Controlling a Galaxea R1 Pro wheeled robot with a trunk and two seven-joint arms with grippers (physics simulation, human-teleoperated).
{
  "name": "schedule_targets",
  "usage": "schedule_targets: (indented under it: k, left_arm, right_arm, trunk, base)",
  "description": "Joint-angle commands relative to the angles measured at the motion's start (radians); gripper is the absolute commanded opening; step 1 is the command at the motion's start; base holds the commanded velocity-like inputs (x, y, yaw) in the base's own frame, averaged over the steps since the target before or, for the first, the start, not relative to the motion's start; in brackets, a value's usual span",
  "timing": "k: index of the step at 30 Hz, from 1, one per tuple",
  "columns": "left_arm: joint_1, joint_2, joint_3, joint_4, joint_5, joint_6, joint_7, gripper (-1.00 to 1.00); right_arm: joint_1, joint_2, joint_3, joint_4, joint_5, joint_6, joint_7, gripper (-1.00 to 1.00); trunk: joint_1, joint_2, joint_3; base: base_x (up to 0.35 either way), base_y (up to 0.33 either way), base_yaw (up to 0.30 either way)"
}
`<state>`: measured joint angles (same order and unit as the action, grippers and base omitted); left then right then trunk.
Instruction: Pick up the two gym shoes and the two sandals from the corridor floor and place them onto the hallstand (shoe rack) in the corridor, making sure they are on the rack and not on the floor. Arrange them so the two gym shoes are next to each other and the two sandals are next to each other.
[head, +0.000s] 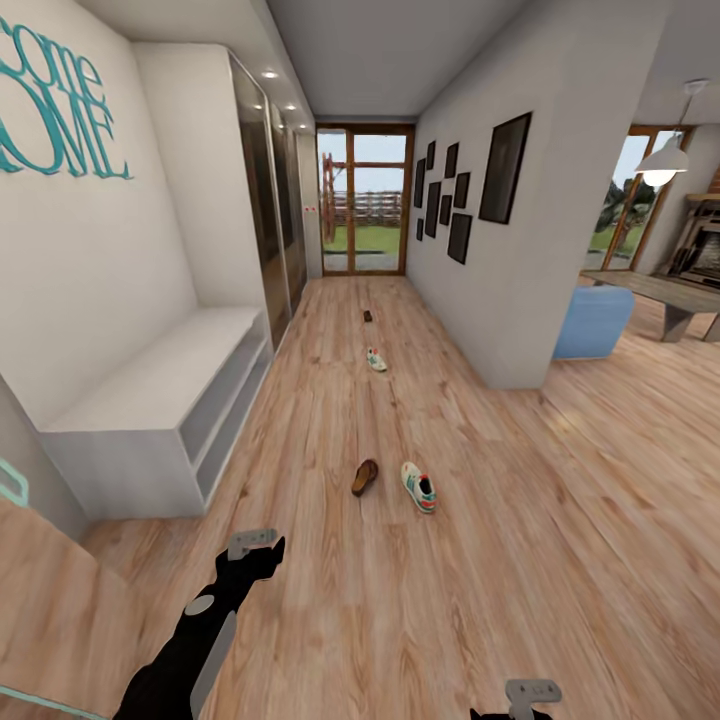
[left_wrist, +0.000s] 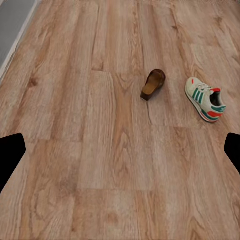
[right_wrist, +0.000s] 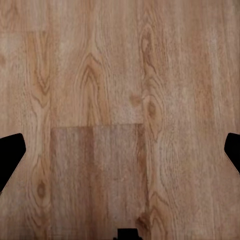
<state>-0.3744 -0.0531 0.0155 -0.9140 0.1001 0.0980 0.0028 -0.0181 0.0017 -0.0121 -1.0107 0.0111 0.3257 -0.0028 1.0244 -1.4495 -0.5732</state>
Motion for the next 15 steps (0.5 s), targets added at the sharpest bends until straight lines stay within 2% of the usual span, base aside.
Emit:
schedule_targets:
  k: [1, 15]
  left_arm:
    - [0.0, -0.001, 0.001, -0.002, 0.01, 0.006, 0.0, 1.0]
    - [0.0, -0.001, 0.001, -0.002, 0.01, 0.006, 0.0, 1.0]
  right_arm:
    - [0.0, 0.0, -0.001, -0.002, 0.001, 0.006, 0.0, 1.0]
    - [0.0, 0.0, -0.002, -0.002, 0.001, 0.006, 0.0, 1.0]
  trunk:
    - [0.001, 0.0, -0.001]
    - [0.001, 0.0, -0.001]
  base:
    - [0.347, 0.0, 0.0]
    - [0.348, -0.013, 0.0]
